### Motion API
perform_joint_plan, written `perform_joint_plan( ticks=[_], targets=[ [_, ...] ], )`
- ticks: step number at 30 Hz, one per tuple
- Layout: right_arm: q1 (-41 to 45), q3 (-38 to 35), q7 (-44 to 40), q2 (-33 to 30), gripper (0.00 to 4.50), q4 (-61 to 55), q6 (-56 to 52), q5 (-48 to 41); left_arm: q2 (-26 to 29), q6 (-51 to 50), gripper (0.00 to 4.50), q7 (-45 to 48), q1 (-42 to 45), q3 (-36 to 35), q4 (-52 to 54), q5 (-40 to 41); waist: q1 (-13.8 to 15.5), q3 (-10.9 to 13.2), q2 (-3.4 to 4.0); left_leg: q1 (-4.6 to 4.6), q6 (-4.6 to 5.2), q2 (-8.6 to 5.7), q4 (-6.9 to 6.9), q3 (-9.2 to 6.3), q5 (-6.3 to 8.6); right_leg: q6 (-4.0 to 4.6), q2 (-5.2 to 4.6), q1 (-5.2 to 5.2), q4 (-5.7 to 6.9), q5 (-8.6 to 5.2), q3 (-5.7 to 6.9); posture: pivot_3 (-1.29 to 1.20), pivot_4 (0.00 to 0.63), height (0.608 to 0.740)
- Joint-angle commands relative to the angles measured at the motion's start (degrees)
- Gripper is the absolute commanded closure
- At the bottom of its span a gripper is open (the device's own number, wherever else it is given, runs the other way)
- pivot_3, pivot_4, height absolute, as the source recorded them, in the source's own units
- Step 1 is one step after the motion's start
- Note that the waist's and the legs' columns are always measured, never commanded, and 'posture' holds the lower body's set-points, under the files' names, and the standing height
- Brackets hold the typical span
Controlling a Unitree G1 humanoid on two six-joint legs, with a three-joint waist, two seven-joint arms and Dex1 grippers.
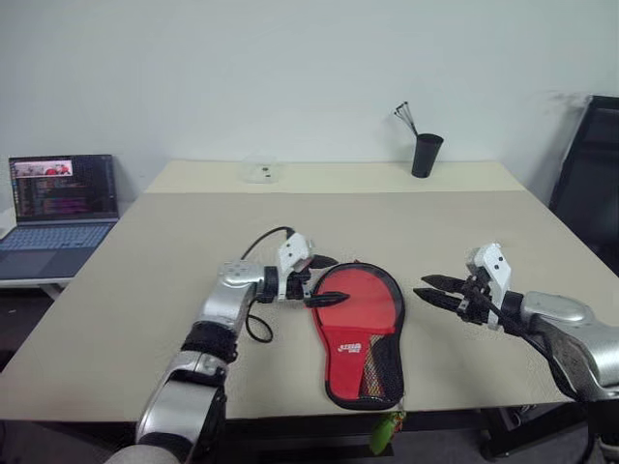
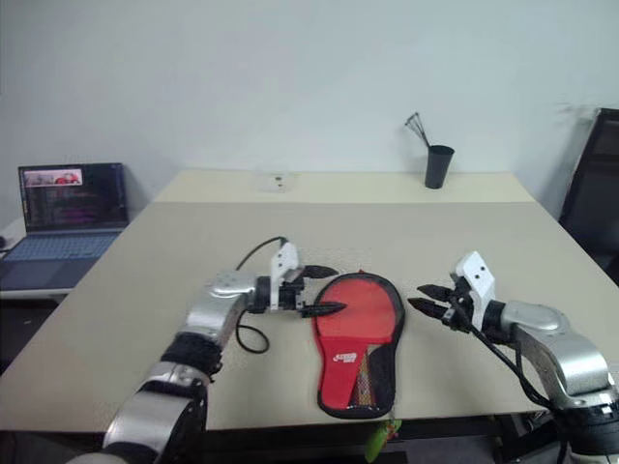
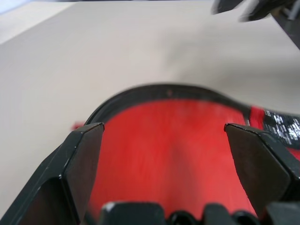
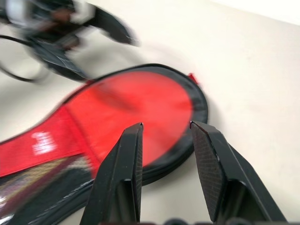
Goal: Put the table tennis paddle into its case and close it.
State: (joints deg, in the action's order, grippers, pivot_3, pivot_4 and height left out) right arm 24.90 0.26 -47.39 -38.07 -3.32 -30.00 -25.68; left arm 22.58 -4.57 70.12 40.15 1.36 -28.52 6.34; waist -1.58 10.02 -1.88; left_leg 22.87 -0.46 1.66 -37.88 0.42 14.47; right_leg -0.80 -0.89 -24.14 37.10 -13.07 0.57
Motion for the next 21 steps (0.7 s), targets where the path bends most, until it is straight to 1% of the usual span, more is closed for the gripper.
perform_joint_plan(
  ticks=[1, 2, 5, 7, 9, 11, 13, 17, 21],
  targets=[
    [9.45, 2.71, -4.36, 3.77, 2.77, 13.56, 8.95, 4.21, 4.21, -8.41, 0.0, -6.47, -11.0, -4.51, 17.97, 2.9, -0.51, 0.07, 0.1, -0.06, 0.0, 0.04, 0.0, 0.0, 0.0, 0.01, -0.06, -0.03, 0.03, 0.0, -0.01, 0.0, 0.15, 0.74],
    [10.8, 2.97, -5.91, 4.08, 2.77, 16.43, 10.54, 4.86, 4.46, -10.08, 0.0, -8.2, -13.33, -4.98, 21.29, 3.29, -0.42, 0.08, 0.12, -0.09, 0.01, 0.07, 0.01, 0.09, 0.0, 0.19, -0.06, -0.03, 0.05, 0.12, -0.04, 0.0, 0.15, 0.74],
    [13.47, 3.7, -10.65, 3.66, 2.77, 23.37, 14.69, 6.89, 4.47, -14.78, 0.0, -12.97, -18.79, -6.16, 30.14, 4.97, 0.99, 0.13, 0.09, 0.01, 0.0, 0.01, -0.04, -0.03, -0.01, 0.22, -0.23, 0.03, 0.03, 0.13, 0.06, 0.0, 0.15, 0.74],
    [15.08, 3.26, -13.11, 2.91, 2.77, 27.89, 17.33, 8.07, 3.84, -17.05, 0.0, -15.89, -20.07, -5.83, 33.56, 5.36, 2.05, 0.13, 0.09, 0.01, 0.0, -0.02, -0.09, -0.02, 0.0, 0.21, -0.27, 0.05, 0.01, 0.14, 0.07, 0.0, 0.15, 0.74],
    [16.3, 2.68, -14.5, 2.07, 2.77, 31.31, 18.98, 9.05, 4.06, -17.93, 0.0, -17.4, -20.64, -5.49, 35.11, 5.71, 2.42, 0.13, 0.1, 0.01, 0.0, -0.1, -0.12, 0.03, -0.01, 0.17, -0.34, 0.09, -0.01, 0.17, 0.08, 0.0, 0.15, 0.74],
    [17.66, 1.82, -16.08, 0.02, 2.77, 35.09, 20.44, 10.07, 4.25, -17.96, 0.0, -18.53, -19.13, -4.39, 34.63, 5.23, 2.44, 0.13, 0.1, -0.04, 0.0, -0.11, -0.12, 0.07, -0.01, 0.12, -0.35, 0.08, -0.02, 0.21, 0.07, 0.0, 0.15, 0.74],
    [17.53, 1.12, -16.75, -1.94, 2.77, 35.46, 20.68, 10.35, 4.97, -16.79, 0.0, -18.3, -16.81, -3.99, 32.12, 5.28, 2.39, 0.13, 0.11, -0.04, 0.0, -0.14, -0.12, 0.17, -0.01, 0.1, -0.36, 0.07, -0.03, 0.24, 0.04, 0.0, 0.15, 0.74],
    [14.98, -0.42, -16.84, -4.02, 2.77, 33.22, 19.91, 10.1, 5.41, -13.85, 0.0, -17.35, -13.42, -2.55, 26.22, 4.97, 1.87, 0.13, 0.13, -0.07, 0.0, -0.09, -0.09, 0.29, -0.01, 0.12, -0.24, 0.05, -0.02, 0.24, 0.06, 0.0, 0.15, 0.74],
    [11.53, -1.18, -16.11, -5.35, 2.77, 28.03, 16.83, 10.02, 5.53, -10.93, 0.0, -17.08, -10.41, -1.76, 20.38, 4.54, 1.46, 0.13, 0.13, -0.08, 0.0, -0.03, -0.05, 0.29, -0.01, 0.14, -0.19, 0.04, -0.01, 0.24, 0.04, 0.0, 0.15, 0.74]
  ],
)
